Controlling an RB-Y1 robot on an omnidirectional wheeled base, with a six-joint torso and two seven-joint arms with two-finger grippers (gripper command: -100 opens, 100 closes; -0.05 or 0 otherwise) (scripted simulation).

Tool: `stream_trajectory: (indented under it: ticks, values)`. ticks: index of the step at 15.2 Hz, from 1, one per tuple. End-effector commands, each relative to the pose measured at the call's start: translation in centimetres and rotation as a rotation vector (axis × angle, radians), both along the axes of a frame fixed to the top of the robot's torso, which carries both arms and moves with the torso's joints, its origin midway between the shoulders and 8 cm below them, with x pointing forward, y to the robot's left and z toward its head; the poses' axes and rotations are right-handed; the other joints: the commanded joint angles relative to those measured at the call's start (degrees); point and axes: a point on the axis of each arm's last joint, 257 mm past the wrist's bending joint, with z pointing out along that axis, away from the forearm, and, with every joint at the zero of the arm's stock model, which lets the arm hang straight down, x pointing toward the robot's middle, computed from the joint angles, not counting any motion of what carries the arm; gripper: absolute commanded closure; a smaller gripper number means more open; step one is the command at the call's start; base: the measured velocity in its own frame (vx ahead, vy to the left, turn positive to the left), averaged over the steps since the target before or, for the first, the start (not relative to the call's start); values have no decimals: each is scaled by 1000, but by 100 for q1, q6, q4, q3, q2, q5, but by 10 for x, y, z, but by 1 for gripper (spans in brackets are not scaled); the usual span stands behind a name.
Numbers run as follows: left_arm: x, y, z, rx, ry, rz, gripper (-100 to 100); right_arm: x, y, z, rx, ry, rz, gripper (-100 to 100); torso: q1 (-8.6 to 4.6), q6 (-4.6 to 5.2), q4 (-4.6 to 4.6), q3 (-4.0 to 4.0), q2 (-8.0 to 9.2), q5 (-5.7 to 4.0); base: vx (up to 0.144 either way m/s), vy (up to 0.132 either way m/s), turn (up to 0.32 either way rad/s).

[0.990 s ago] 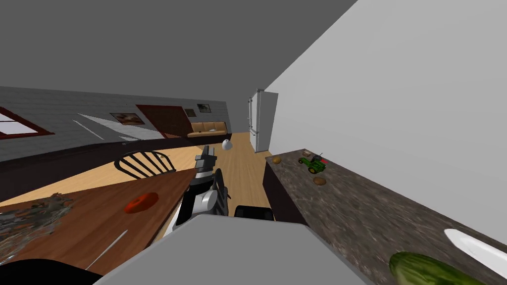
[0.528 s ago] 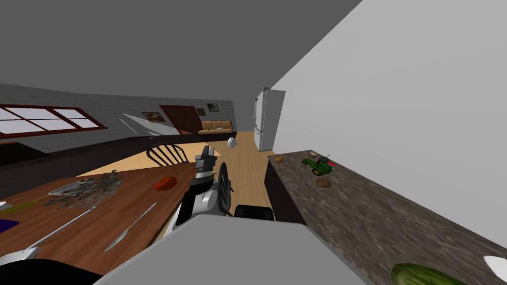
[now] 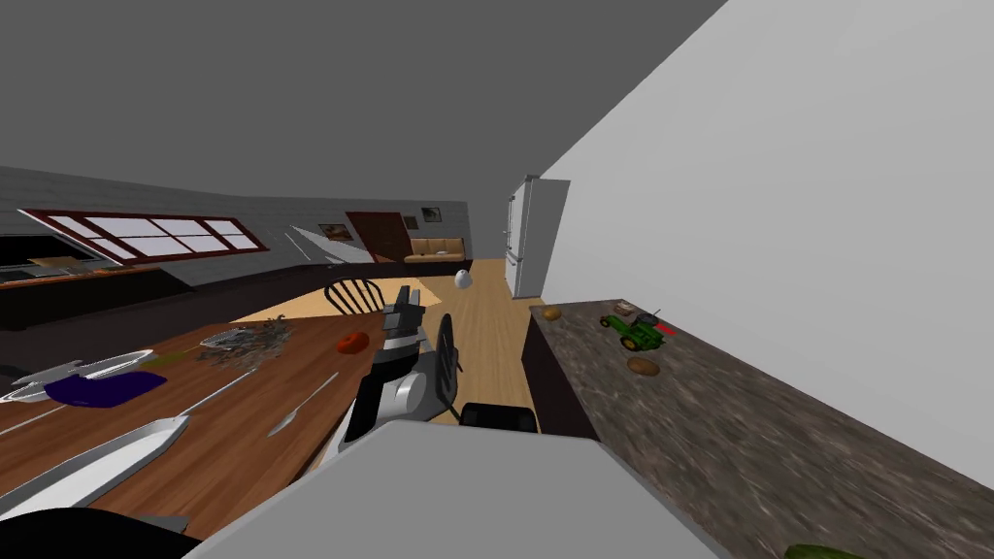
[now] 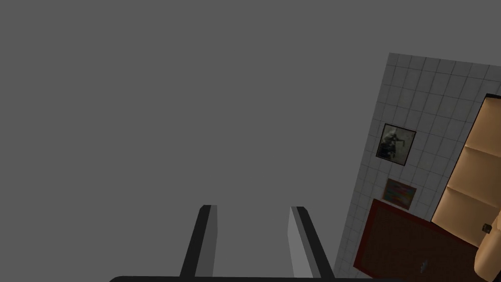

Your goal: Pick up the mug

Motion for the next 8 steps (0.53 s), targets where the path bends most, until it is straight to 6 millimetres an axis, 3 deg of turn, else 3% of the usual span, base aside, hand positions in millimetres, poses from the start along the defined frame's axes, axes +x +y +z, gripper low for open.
stream_trajectory:
  ticks: [1, 3, 4, 5, 8]
  values:
    - [0, 0, 0, 0, 0, 0, 0, -11, 10, -4, -1, 5, -24, -100, 0, 0, 0, 0, 0, 0, -1, -22, 149]
    - [0, 0, 0, 0, 0, 0, 0, -22, 20, -8, 0, 7, -45, -100, 1, 1, 0, 0, 0, 1, -2, -20, 150]
    - [0, 0, 0, 0, 0, 0, 0, -16, 14, -6, 0, 5, -33, -100, 2, 0, -1, -1, 0, 2, -2, -15, 62]
    - [0, 0, 0, 0, 0, 0, 0, -17, 15, -6, 0, 6, -35, 100, 3, 2, -1, -1, -1, 2, -1, -6, 2]
    - [0, 0, 0, 0, 0, 0, 0, -18, 14, -5, -2, 8, -37, 100, 10, -3, 2, -2, -5, -4, -1, -2, -4]
